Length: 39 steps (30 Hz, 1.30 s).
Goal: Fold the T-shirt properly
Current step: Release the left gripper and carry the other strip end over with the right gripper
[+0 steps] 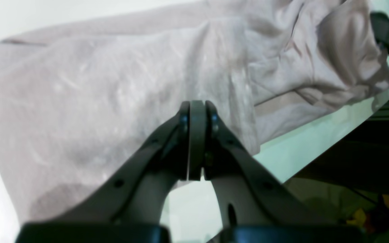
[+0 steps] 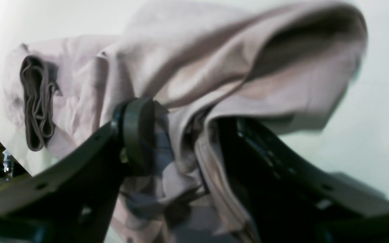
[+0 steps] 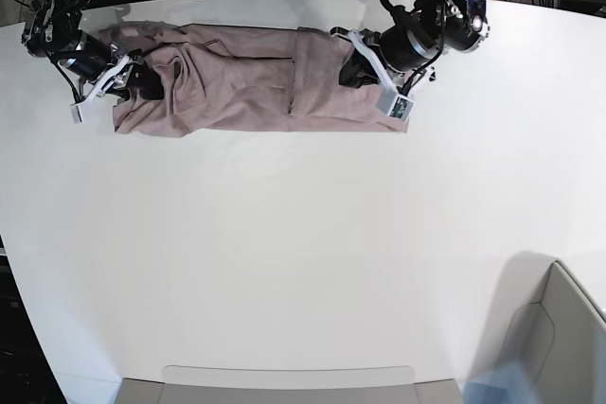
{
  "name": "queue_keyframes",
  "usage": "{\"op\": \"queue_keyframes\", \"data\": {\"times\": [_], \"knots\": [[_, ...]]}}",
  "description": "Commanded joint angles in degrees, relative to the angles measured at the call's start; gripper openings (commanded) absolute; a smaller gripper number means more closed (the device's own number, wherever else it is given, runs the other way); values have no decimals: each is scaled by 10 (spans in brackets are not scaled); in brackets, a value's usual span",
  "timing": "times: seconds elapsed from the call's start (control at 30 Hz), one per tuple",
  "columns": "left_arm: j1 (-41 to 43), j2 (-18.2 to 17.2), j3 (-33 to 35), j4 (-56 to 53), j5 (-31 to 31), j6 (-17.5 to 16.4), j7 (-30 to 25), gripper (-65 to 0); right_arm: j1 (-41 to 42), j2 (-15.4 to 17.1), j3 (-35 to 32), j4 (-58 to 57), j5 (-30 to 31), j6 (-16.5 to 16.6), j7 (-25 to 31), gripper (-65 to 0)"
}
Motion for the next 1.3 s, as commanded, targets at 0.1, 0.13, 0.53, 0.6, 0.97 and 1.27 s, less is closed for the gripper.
{"op": "queue_keyframes", "data": {"times": [0.1, 0.13, 0.53, 0.6, 0.97, 1.27], "knots": [[-1, 0, -1, 12, -9, -2, -11, -650, 8, 9, 1, 3, -25, 4, -20, -565], [-1, 0, -1, 12, -9, -2, -11, -650, 12, 10, 2, 0, -26, 4, -20, -637], [15, 0, -1, 26, -9, -3, -6, -650, 123, 26, 105, 0, -207, 3, -19, -650], [24, 0, -1, 30, -9, -3, -5, -650, 142, 35, 115, 2, -244, 3, -19, -650], [43, -41, -4, 30, -9, -3, -7, -650, 102, -50, 3, 261, -334, -73, -20, -650], [64, -61, -118, 27, -9, -3, -5, -650, 12, -136, -164, 415, -418, -109, -19, -650]]}}
